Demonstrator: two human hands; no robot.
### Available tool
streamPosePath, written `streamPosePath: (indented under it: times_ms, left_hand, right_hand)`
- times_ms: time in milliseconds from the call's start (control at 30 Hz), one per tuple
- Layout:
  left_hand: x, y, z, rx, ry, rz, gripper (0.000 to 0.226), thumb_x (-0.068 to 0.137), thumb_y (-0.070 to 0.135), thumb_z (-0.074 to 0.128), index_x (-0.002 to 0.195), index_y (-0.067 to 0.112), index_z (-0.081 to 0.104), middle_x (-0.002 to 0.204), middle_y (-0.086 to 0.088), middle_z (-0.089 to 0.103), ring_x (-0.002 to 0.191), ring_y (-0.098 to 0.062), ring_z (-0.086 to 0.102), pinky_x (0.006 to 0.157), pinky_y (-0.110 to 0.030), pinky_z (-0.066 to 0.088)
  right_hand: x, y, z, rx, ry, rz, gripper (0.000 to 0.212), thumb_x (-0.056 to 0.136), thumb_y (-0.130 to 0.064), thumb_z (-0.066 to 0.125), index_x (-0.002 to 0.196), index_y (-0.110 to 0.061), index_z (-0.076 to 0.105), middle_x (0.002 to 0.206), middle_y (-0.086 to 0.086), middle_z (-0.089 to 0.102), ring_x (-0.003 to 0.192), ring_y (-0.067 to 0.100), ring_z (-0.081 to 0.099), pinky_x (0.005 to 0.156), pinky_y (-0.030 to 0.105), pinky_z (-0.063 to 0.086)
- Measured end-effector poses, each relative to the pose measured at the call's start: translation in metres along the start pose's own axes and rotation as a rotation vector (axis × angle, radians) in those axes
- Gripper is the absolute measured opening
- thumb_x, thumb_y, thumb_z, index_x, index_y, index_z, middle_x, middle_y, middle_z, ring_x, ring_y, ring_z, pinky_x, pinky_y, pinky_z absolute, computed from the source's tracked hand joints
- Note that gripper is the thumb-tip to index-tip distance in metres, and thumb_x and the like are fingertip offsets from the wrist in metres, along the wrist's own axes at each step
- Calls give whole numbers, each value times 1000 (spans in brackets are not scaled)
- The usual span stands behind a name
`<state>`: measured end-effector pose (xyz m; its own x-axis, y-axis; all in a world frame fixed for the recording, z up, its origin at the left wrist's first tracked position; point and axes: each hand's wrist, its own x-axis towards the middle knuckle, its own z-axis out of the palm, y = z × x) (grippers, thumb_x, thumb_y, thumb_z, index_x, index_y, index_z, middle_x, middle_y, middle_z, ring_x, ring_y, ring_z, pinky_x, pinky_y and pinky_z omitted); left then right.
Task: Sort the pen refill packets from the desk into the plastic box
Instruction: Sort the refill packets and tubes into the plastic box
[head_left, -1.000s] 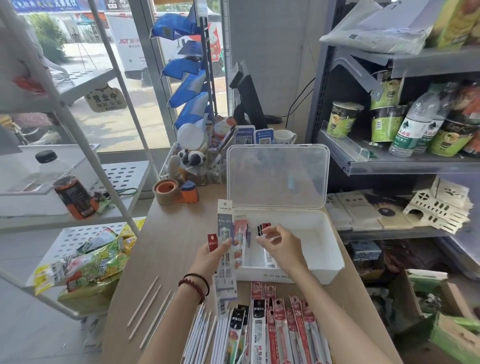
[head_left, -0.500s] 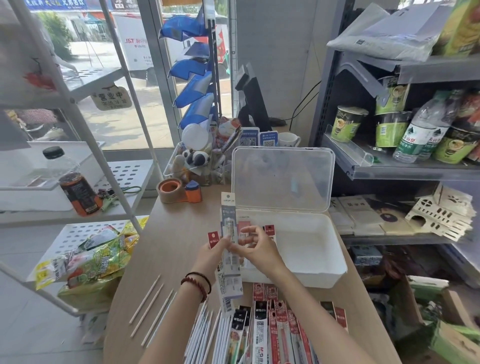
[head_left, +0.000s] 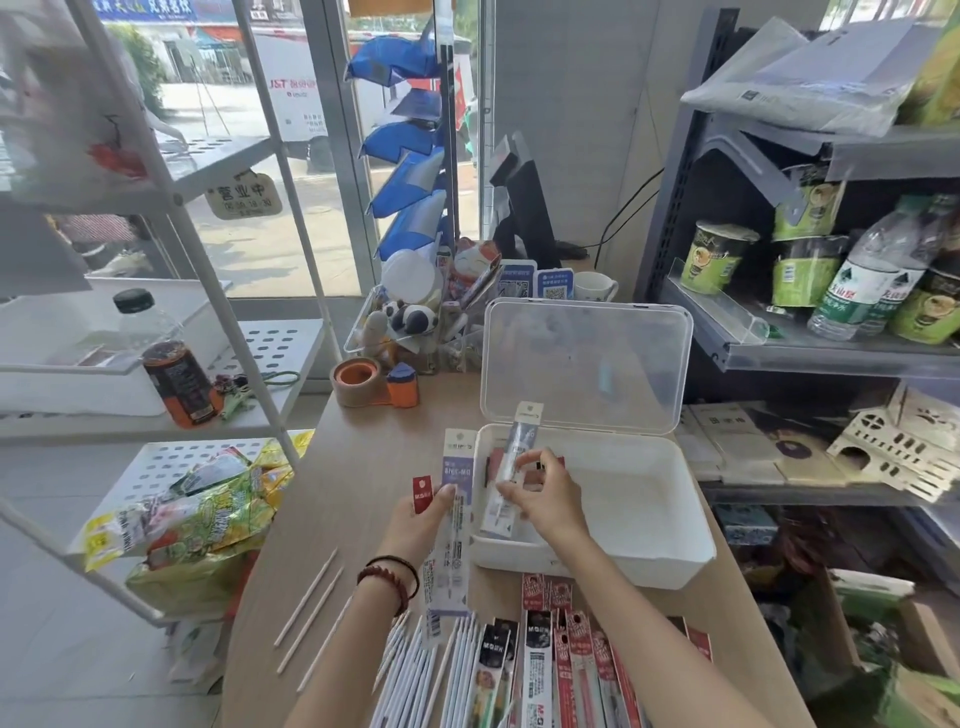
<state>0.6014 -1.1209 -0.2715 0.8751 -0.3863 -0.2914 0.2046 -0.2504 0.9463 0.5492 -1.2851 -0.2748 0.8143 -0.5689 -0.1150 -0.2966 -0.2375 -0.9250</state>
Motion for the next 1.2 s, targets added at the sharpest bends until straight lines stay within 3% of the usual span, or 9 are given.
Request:
streamPosePath:
  times_ms: [133, 200, 400, 567, 700, 800, 900, 1100, 1200]
  left_hand:
    - [-2, -1, -7, -6, 34, 17, 24, 93, 32, 53, 80, 19, 68, 74, -6, 64, 59, -15, 53, 53, -21, 39]
    - [-3, 0, -10, -4, 40, 2, 24, 94, 32, 52, 81, 20, 68, 72, -2, 65, 53, -9, 54, 51, -19, 40]
    - [-2, -5, -18, -28, 94, -2, 23, 93, 32, 54, 91, 17, 70, 85, -8, 69, 64, -14, 58, 57, -23, 41]
    - [-2, -13, -17, -93, 118, -55, 24, 91, 32, 57, 86, 14, 70, 85, -13, 70, 74, -25, 63, 71, -34, 49]
    - [-5, -9, -14, -154, 126, -72, 21, 93, 28, 55, 86, 12, 67, 76, -4, 69, 69, -20, 64, 64, -28, 49]
    - [-6, -3, -12, -176, 139, -67, 20, 92, 29, 56, 83, 15, 67, 76, -3, 68, 71, -21, 63, 67, -30, 48]
    - [-3, 4, -11, -164, 128, -41, 21, 91, 32, 57, 79, 18, 69, 75, -3, 70, 72, -22, 63, 72, -32, 49]
    - [1, 21, 4, -88, 55, 59, 24, 92, 34, 56, 80, 18, 70, 80, -9, 66, 79, -24, 60, 80, -41, 48]
    - [0, 27, 9, -44, 37, 68, 30, 96, 32, 49, 87, 11, 69, 78, -6, 66, 74, -21, 61, 66, -29, 48]
  right_hand:
    - [6, 11, 8, -120, -42, -3, 38, 83, -17, 75, 118, -19, 59, 89, -8, 57, 80, 4, 55, 64, 12, 46]
    - [8, 16, 12, -232, -75, 8, 45, 83, -22, 75, 124, -23, 57, 94, -7, 60, 88, 9, 59, 74, 20, 49]
    - [13, 22, 18, -505, -84, 32, 54, 81, -40, 75, 131, -36, 56, 114, -7, 65, 104, 14, 59, 81, 30, 50]
    - [20, 29, 22, -568, -143, 55, 54, 80, -46, 74, 131, -38, 56, 136, 1, 49, 124, 22, 47, 93, 37, 47]
    - [18, 29, 20, -497, -127, 50, 48, 82, -47, 70, 128, -37, 58, 131, 2, 46, 120, 21, 49, 88, 33, 46]
    - [10, 20, 15, -310, -74, -73, 33, 84, -42, 71, 114, -31, 65, 114, -2, 58, 100, 12, 56, 76, 22, 46]
    - [-4, 0, 6, -73, -198, -139, 32, 82, -43, 72, 108, -26, 67, 100, -6, 67, 89, 9, 63, 69, 14, 48]
    - [-22, -25, 5, 79, -283, -175, 39, 77, -35, 80, 110, -30, 60, 90, -7, 71, 75, 2, 68, 66, 17, 54]
    - [-19, -26, 1, 175, -259, -150, 40, 79, -26, 80, 112, -24, 58, 90, -3, 71, 69, 4, 69, 60, 17, 53]
